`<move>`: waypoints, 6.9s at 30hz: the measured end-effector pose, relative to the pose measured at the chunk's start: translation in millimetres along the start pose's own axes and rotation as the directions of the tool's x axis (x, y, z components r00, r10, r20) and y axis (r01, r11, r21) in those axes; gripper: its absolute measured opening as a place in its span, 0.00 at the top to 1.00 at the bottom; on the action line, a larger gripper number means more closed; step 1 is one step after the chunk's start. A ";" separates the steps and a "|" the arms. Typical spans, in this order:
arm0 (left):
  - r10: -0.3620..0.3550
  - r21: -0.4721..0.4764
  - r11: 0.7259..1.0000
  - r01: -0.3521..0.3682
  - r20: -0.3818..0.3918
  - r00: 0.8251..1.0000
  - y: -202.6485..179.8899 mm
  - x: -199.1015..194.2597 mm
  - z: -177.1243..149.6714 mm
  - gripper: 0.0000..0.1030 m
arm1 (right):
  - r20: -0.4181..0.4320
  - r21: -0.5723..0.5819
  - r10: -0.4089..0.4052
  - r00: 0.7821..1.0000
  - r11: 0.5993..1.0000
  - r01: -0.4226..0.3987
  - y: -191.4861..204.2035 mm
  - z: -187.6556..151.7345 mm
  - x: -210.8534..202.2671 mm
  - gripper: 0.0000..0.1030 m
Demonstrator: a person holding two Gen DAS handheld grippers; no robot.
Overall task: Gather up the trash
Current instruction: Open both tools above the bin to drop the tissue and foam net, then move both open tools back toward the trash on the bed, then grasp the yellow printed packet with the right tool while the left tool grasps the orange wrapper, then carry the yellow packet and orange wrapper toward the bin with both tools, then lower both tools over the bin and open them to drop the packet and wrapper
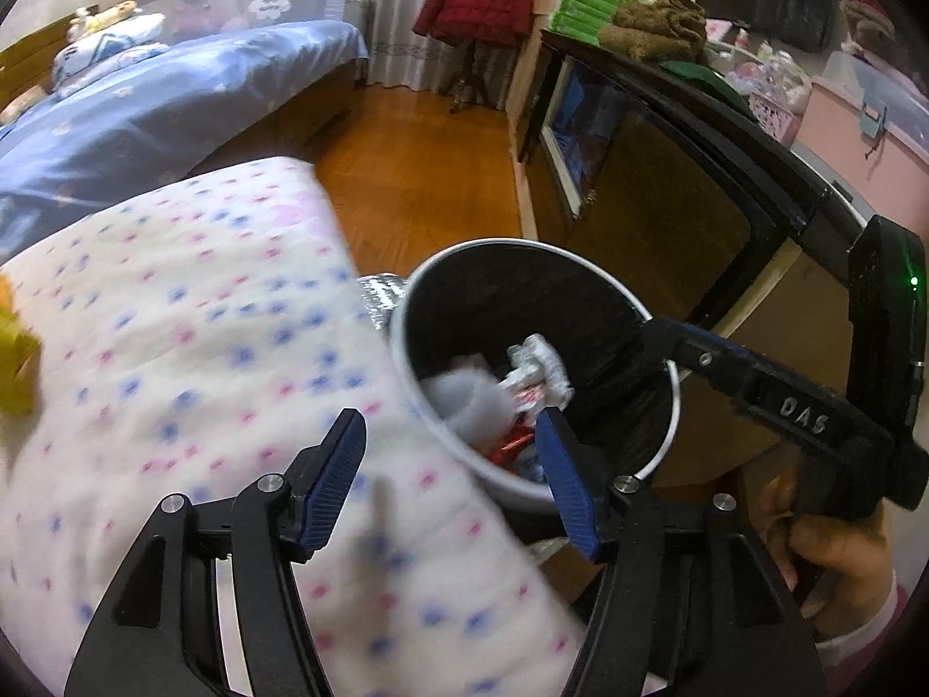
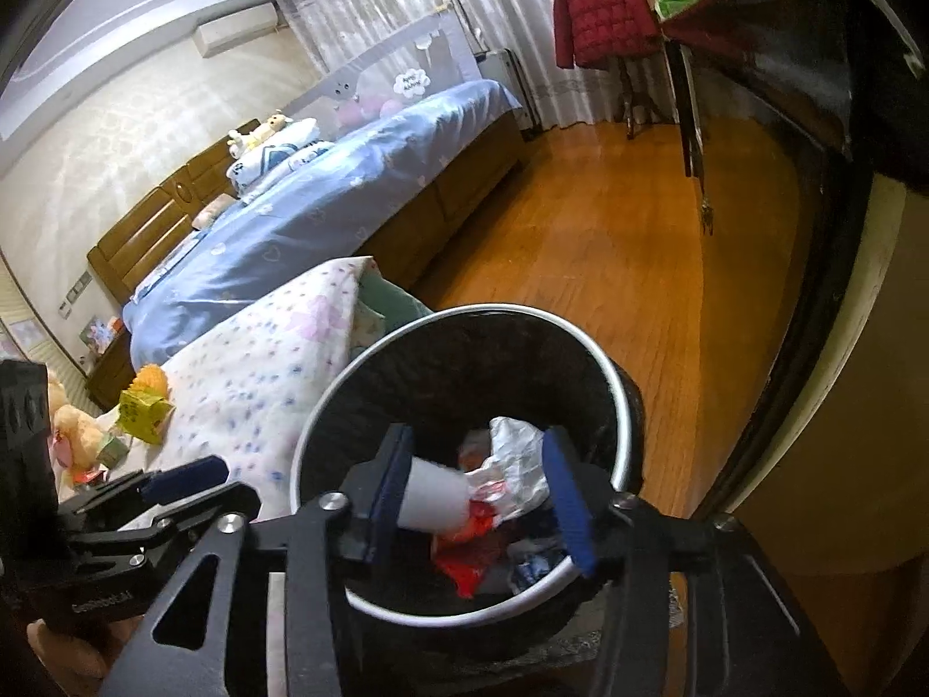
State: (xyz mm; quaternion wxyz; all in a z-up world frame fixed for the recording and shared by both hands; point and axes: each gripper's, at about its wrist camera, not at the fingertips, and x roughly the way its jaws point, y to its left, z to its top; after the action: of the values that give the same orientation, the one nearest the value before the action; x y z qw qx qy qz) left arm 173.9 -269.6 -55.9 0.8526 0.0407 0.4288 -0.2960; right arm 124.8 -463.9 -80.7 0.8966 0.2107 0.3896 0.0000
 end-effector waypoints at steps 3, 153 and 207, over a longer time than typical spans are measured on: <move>0.033 -0.043 0.999 -0.031 0.025 0.999 20.1 -15.8 -13.6 0.36 | 0.007 -0.006 0.031 0.999 0.999 -0.031 12.4 -3.4 -3.8 0.22; 0.080 -0.087 0.994 -0.071 0.105 0.991 62.4 -65.4 -39.5 0.96 | -0.037 -0.094 0.180 0.983 0.979 -0.183 95.3 -40.0 -3.4 0.67; -0.013 0.062 0.998 0.012 0.022 1.000 -13.8 4.9 15.9 0.96 | -0.029 -0.009 0.030 0.999 0.999 -0.031 8.6 -7.3 2.5 0.67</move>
State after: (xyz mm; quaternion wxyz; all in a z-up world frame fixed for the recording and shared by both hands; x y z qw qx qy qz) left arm 180.0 -288.3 -47.0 0.8538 0.0611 0.4099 -0.3149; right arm 123.0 -452.9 -83.7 0.8918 0.2122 0.3992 0.0185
